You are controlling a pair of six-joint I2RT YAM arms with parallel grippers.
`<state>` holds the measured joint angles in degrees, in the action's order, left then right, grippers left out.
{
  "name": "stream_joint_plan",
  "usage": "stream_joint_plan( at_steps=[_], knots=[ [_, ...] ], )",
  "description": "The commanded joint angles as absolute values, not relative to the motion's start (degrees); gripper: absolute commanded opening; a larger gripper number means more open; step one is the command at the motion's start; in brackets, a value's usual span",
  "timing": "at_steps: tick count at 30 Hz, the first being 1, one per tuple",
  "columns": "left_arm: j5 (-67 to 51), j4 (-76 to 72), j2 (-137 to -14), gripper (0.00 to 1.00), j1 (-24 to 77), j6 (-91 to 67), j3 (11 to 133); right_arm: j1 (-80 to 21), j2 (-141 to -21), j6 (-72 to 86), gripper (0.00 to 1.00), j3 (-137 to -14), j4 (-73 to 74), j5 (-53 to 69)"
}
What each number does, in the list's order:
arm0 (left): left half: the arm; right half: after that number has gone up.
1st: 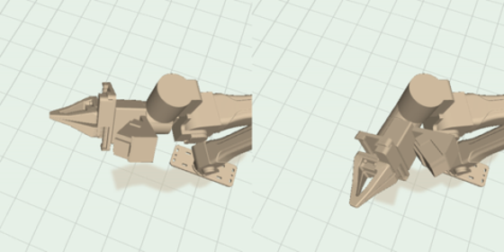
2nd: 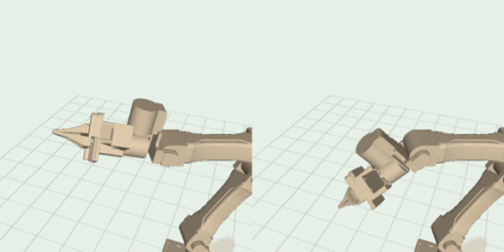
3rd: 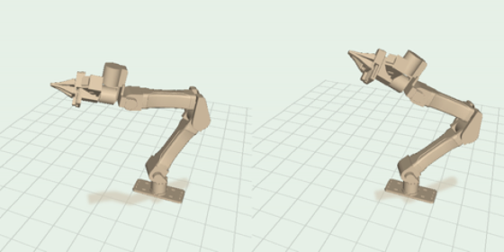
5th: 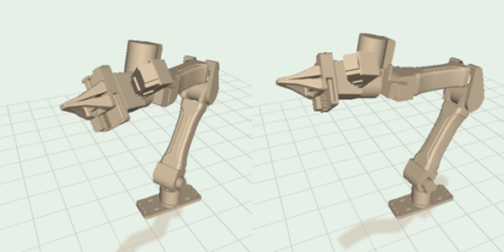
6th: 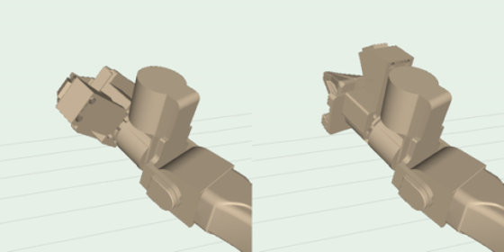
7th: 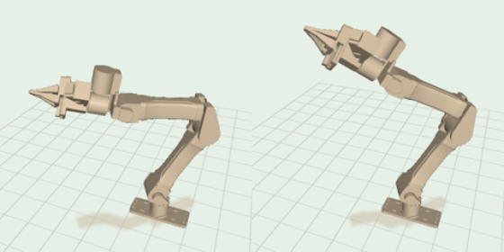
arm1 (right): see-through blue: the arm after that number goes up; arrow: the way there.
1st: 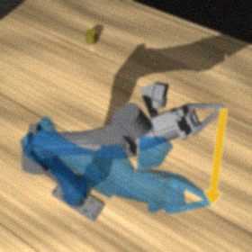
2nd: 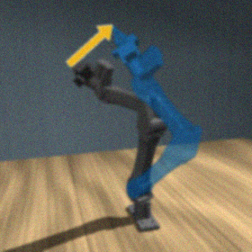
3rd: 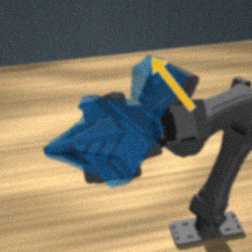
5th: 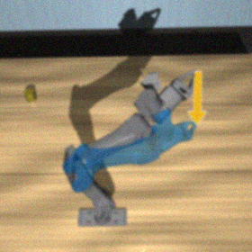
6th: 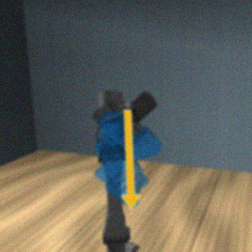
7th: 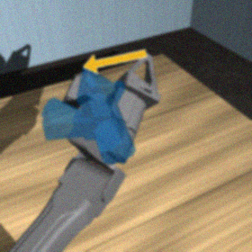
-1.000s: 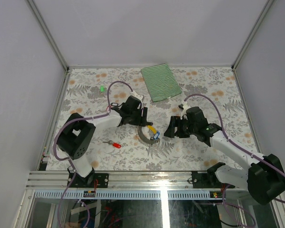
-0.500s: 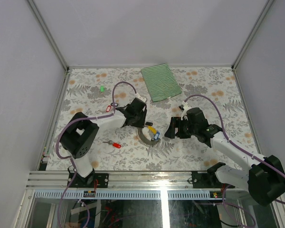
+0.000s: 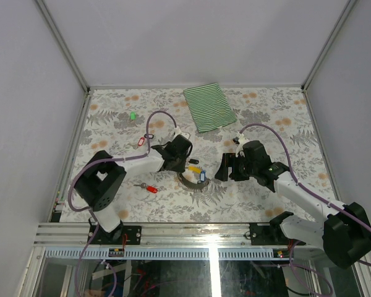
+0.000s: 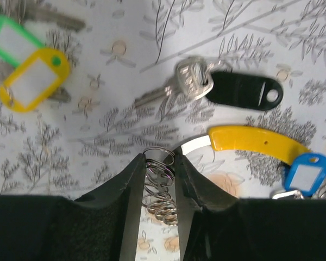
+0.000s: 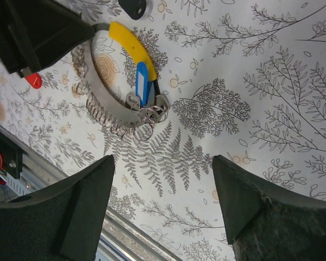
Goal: Put the keys on the keyring
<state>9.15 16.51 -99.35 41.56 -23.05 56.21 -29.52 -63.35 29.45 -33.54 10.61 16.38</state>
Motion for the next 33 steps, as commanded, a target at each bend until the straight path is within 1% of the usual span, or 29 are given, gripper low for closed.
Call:
stream_joint_plan(
  at_steps=[1,3,8,11,14,18,22,28,33],
  knots=[
    [12.78,21.63,-96.02,0.26,43.89,-27.92,51.31,-29.83,-61.70,27.95,0.80,-33.85,10.69,14.94],
    [13.34,22.34,-94.45,0.28,45.45,-29.70,49.80,-29.85,-61.78,27.95,0.80,-33.71,10.53,15.17],
    [13.61,23.90,-90.04,0.43,48.98,-31.59,50.33,-29.84,-61.71,28.81,0.80,-32.48,8.94,16.50],
    [13.99,24.88,-87.71,0.51,49.00,-30.58,52.58,-29.85,-61.18,30.51,0.80,-31.37,7.63,16.85],
    [14.25,24.12,-86.27,0.56,48.98,-27.97,54.48,-29.90,-59.80,34.41,0.77,-28.93,5.01,16.78],
    [10.96,19.72,-84.88,0.58,49.04,-24.19,54.20,-30.85,-57.27,41.38,0.72,-24.57,0.72,16.48],
    [8.42,14.50,-83.98,0.59,49.05,-23.02,51.21,-33.61,-56.26,46.78,0.68,-20.65,-3.53,15.09],
    [3.09,7.59,-84.51,0.60,48.97,-23.55,48.06,-38.15,-60.66,51.86,0.65,-18.72,-10.37,14.39],
    [4.28,6.86,-85.40,0.59,47.76,-24.50,47.31,-41.60,-65.20,54.14,0.64,-19.04,-14.92,13.15]
  ],
)
